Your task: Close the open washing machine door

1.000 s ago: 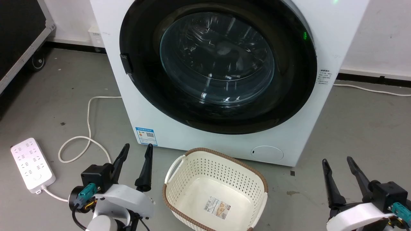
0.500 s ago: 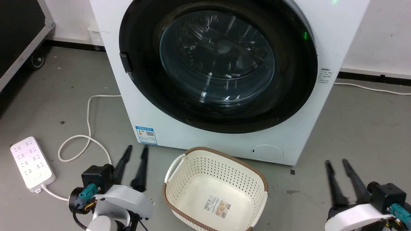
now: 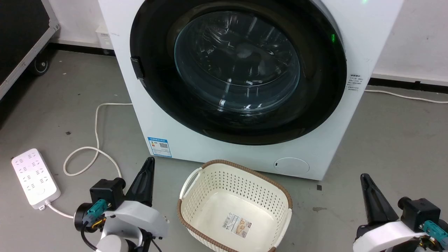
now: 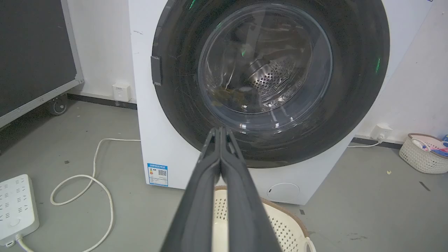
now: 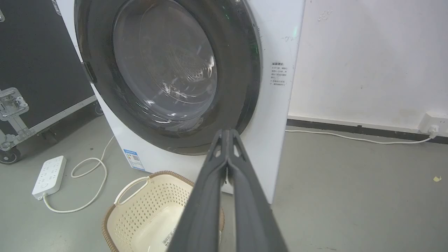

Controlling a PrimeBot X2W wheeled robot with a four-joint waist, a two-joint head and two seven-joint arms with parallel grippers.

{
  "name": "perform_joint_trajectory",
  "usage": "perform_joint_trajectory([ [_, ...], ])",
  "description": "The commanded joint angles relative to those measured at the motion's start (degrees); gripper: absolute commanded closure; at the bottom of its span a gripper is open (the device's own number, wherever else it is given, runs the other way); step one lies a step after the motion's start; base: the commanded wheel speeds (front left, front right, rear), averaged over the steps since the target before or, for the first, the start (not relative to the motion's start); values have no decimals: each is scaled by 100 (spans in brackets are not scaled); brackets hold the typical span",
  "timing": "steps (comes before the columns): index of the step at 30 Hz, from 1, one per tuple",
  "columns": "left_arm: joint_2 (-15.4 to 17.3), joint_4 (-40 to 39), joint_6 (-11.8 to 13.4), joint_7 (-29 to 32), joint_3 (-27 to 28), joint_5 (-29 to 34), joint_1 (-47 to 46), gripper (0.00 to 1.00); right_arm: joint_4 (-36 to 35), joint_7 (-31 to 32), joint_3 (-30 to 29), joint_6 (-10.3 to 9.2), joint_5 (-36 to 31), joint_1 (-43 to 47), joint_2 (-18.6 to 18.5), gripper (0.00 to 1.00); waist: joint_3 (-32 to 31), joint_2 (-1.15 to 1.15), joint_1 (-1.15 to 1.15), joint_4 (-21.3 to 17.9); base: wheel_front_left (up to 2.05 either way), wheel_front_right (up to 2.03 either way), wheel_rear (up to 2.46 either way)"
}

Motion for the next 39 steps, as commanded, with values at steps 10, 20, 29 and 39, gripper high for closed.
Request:
perform_joint_trajectory([
  [10,-37,-184,75,114,82,218,168,100,-121,103,56,-1,-71,23,2,100,9,0,0,9,0,0,0],
  [20,-69,-315,119,197,131,360,250,100,-193,188,94,-1,-119,32,3,100,17,0,0,17,0,0,0],
  [29,-94,-420,155,263,172,474,315,100,-251,257,124,-1,-158,40,4,100,24,0,0,23,0,0,0],
  [39,-125,-552,199,346,221,617,397,100,-322,342,162,-2,-207,49,5,100,32,0,0,31,0,0,0],
])
